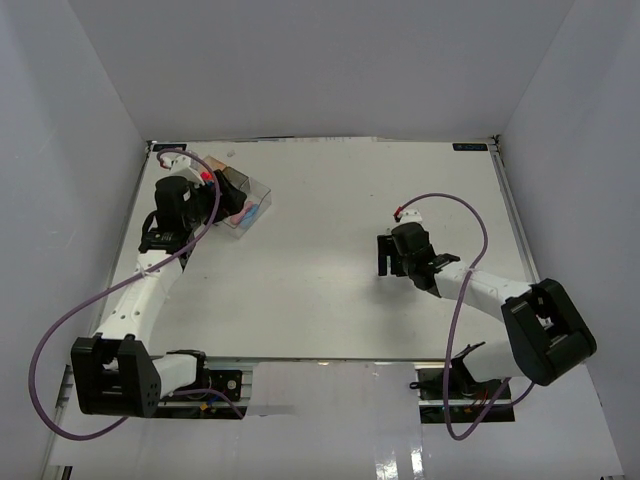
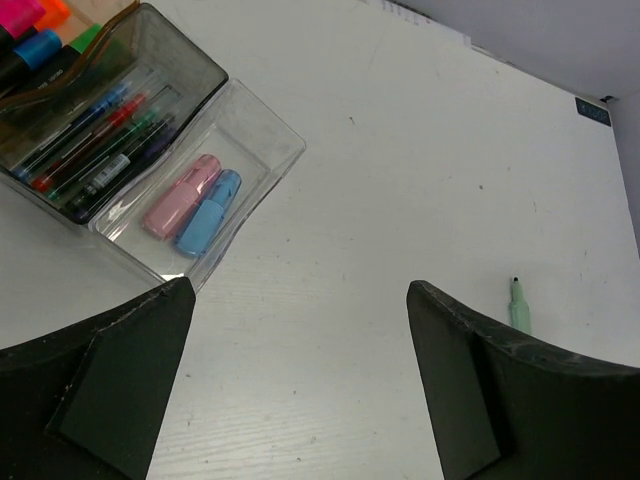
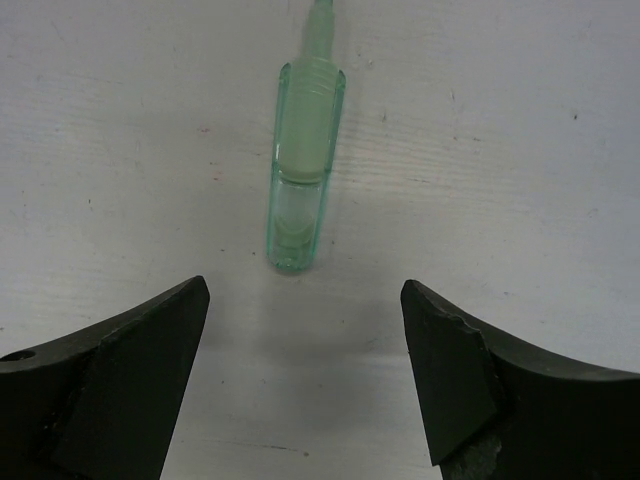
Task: Sort the stationery into containers
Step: Pick up the pen from the center of the board.
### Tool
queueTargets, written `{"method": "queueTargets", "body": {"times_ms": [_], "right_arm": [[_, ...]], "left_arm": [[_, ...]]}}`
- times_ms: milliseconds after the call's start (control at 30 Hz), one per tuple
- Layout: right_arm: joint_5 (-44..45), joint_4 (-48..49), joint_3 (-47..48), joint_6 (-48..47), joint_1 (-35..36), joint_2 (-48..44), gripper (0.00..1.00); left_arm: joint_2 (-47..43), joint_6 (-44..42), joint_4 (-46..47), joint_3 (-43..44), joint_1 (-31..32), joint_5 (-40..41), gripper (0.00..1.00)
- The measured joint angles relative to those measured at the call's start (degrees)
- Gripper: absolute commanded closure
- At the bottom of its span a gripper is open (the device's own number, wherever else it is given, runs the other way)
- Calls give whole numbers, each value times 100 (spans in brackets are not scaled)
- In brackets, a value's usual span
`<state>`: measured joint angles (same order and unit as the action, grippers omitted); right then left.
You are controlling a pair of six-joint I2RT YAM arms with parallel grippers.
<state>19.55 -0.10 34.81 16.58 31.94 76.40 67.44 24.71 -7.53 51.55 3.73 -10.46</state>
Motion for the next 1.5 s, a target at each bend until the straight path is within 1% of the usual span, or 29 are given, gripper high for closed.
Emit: {"method": "queueTargets", "body": {"times_ms": [167, 200, 300, 567, 733, 767, 867, 933, 967, 1033, 1067, 1233, 1300, 1500], "right_arm": [[-15, -2, 195, 114, 0, 564, 25], [-9, -2, 229, 127, 0, 654, 29], [4, 0, 332, 153, 0, 890, 35], [46, 39, 422, 275, 0, 1054, 44], [101, 63, 422, 319, 0, 1064, 50], [111, 66, 422, 326, 0, 1067, 55], [131, 85, 417, 339, 0, 1067, 61], [144, 116, 402, 343, 0, 1067, 62], [149, 122, 402, 343, 0, 1067, 65], [153, 129, 402, 337, 0, 1067, 69], [153, 131, 402, 334, 0, 1067, 72], [151, 175, 372, 264, 0, 1049, 77], [98, 201, 291, 197, 0, 957, 77], [-177, 57, 179, -208, 109, 208, 80]], "left_arm": [[31, -33, -129, -13, -2, -116, 2], [33, -33, -138, -13, -2, -142, 2], [42, -33, -153, -13, -2, -210, 2], [50, -24, -151, -13, -2, -308, 2], [57, -17, -149, -13, -2, -358, 2], [63, -9, -149, -13, -4, -376, 2], [81, 20, -151, -13, -2, -426, 2], [81, 26, -149, -13, -2, -463, 2], [81, 33, -151, -13, -2, -476, 2], [83, 39, -151, -13, -2, -509, 2], [83, 42, -149, -13, -2, -520, 2], [83, 66, -149, -13, -2, -553, 2], [83, 81, -149, -13, -2, -575, 2], [195, 236, -142, -13, -4, -1075, 2]]}}
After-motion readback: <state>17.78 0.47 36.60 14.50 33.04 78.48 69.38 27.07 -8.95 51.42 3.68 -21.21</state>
